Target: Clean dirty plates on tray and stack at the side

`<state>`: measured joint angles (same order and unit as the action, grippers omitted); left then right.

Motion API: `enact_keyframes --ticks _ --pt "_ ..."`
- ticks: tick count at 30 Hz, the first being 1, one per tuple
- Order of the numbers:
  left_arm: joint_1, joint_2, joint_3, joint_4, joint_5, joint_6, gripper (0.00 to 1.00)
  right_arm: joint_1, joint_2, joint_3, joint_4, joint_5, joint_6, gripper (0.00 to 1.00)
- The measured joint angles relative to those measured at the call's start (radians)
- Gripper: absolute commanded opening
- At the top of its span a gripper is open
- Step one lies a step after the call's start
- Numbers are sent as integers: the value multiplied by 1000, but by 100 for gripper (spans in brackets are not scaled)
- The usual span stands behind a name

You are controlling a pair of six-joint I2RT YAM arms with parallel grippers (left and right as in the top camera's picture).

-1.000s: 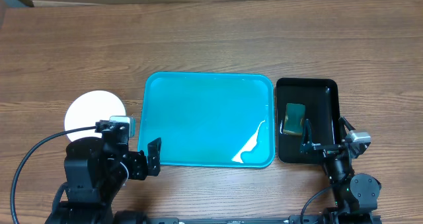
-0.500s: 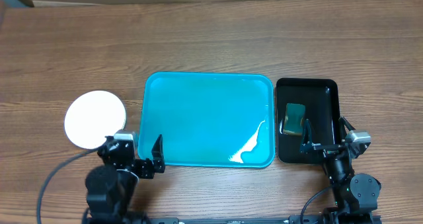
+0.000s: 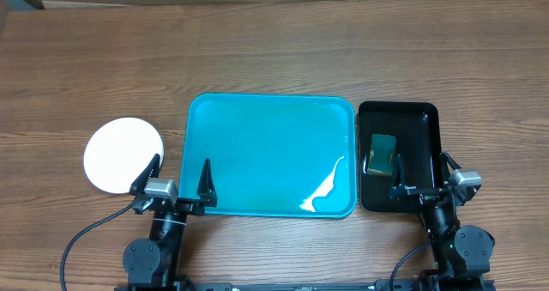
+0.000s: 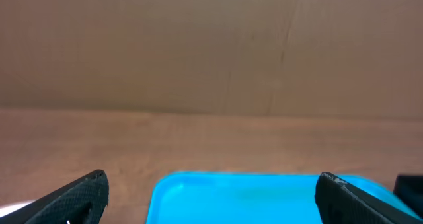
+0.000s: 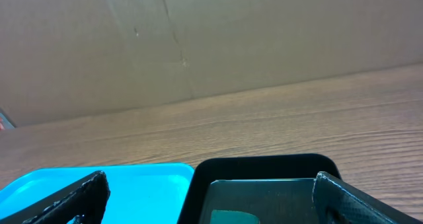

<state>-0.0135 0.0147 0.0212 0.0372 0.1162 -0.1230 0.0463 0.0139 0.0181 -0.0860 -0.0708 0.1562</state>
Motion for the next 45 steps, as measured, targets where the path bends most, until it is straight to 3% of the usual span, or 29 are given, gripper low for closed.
enact_keyframes --ticks 4,45 --pt "0 -1 -13 -105 3 3 100 0 0 0 2 0 0 100" --pt "0 -2 -13 -102 3 3 100 0 0 0 2 0 0 100"
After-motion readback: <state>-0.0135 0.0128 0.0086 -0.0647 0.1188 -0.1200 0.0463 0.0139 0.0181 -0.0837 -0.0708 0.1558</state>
